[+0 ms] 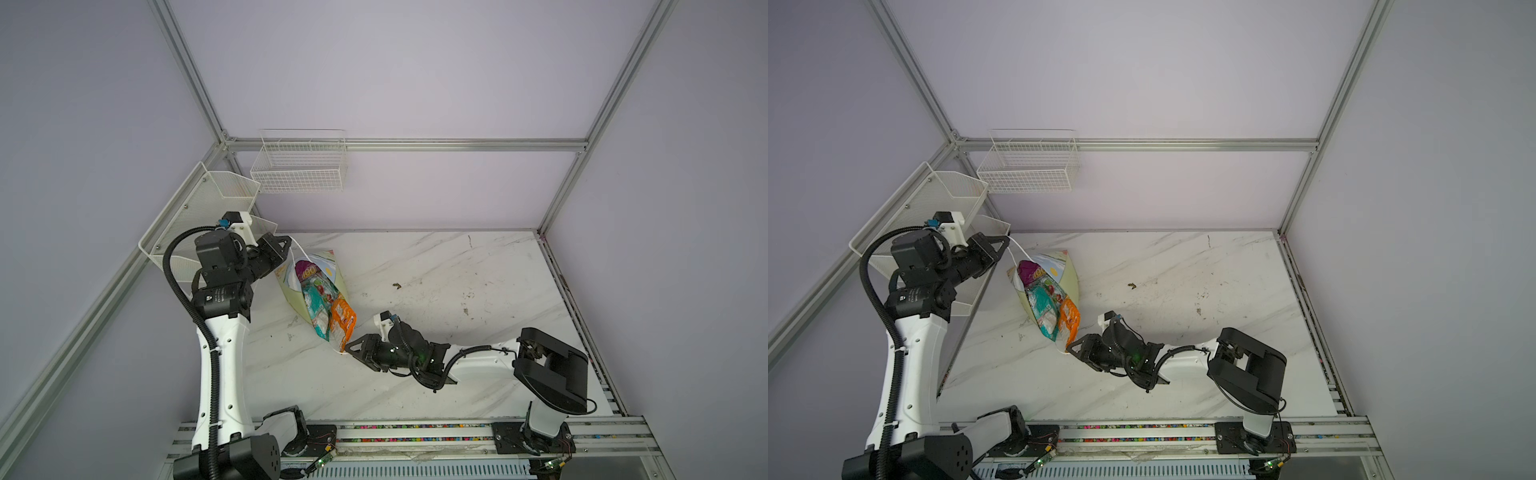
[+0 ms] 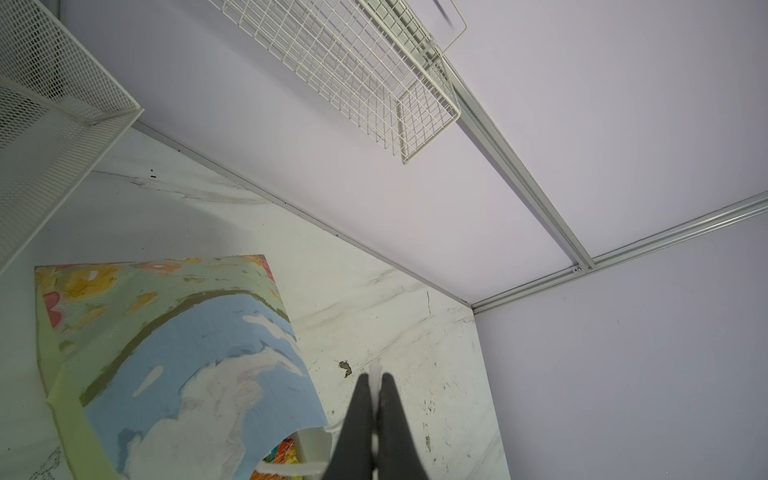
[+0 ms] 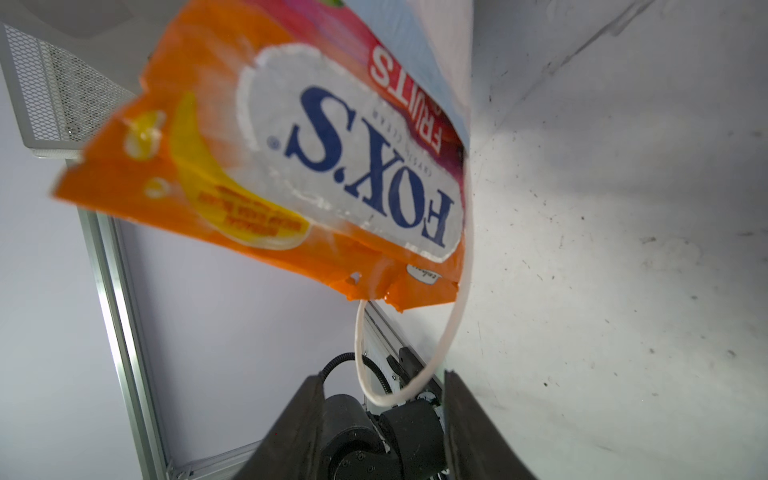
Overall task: Place the snacks into the paper bag
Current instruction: 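Reach the right gripper back into the bag and press the FOX'S pack down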
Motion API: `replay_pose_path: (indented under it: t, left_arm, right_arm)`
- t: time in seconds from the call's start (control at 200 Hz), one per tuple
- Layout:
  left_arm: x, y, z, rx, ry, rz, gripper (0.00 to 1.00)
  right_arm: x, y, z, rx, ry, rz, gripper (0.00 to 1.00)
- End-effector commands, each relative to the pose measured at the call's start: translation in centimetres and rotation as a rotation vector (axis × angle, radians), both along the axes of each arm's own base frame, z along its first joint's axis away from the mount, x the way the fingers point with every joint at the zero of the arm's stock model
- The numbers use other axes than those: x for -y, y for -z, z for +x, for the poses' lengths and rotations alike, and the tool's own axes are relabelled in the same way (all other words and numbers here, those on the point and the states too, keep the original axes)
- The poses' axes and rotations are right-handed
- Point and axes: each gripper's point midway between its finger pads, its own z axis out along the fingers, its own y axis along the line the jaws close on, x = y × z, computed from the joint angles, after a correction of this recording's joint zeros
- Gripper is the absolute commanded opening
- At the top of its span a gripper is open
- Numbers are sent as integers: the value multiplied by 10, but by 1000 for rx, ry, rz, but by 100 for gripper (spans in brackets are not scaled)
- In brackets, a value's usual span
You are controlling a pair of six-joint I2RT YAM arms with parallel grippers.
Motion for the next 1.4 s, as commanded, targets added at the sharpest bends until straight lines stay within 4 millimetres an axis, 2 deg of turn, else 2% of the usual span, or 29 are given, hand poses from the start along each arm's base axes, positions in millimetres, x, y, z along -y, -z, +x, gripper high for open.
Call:
replay_pose_path:
  t: [0.0,0.115,0.32,0.42,0.57,0.625,0.67,0.79,0.975,1.035,1.055,1.115,1.205,1.245,1.395]
  left_arm:
    - [4,-32,-3,145,25,29,2]
    - [4,-33,-4,147,25,29,2]
    - [4,-32,-4,145,26,30,2]
    - [5,-31,-4,146,28,30,2]
    - [7,-32,-5,147,36,26,2]
    - [9,-34,-6,151,50,23,2]
    - [12,-37,-8,158,65,19,2]
    - [18,-55,-17,197,89,20,2]
    - [33,-100,-30,282,146,13,4]
    - [39,-110,-33,301,168,9,4]
    - [40,-111,-34,302,171,7,4]
    - [47,-106,-33,291,182,-4,5]
    - [56,-89,-31,259,212,-9,5]
    - [58,-84,-30,248,217,-14,4]
    - [64,-87,-33,257,231,-14,5]
  right_arm:
    - [-7,2,4,-51,38,44,44]
    - [-12,6,6,-65,42,53,34]
    - [-13,0,12,-42,68,58,1]
    - [-12,-5,13,-29,72,69,0]
    - [-10,-29,17,30,82,91,0]
    - [-8,-46,19,68,90,108,0]
    - [-5,-67,20,104,102,128,0]
    - [11,-136,33,254,150,174,0]
    - [49,-254,74,516,222,160,0]
    - [61,-282,82,585,257,127,0]
    - [63,-286,85,603,269,105,0]
    - [65,-279,91,608,274,51,0]
    - [59,-244,96,562,217,14,0]
    - [56,-234,96,544,192,4,0]
    - [58,-237,92,569,166,-13,0]
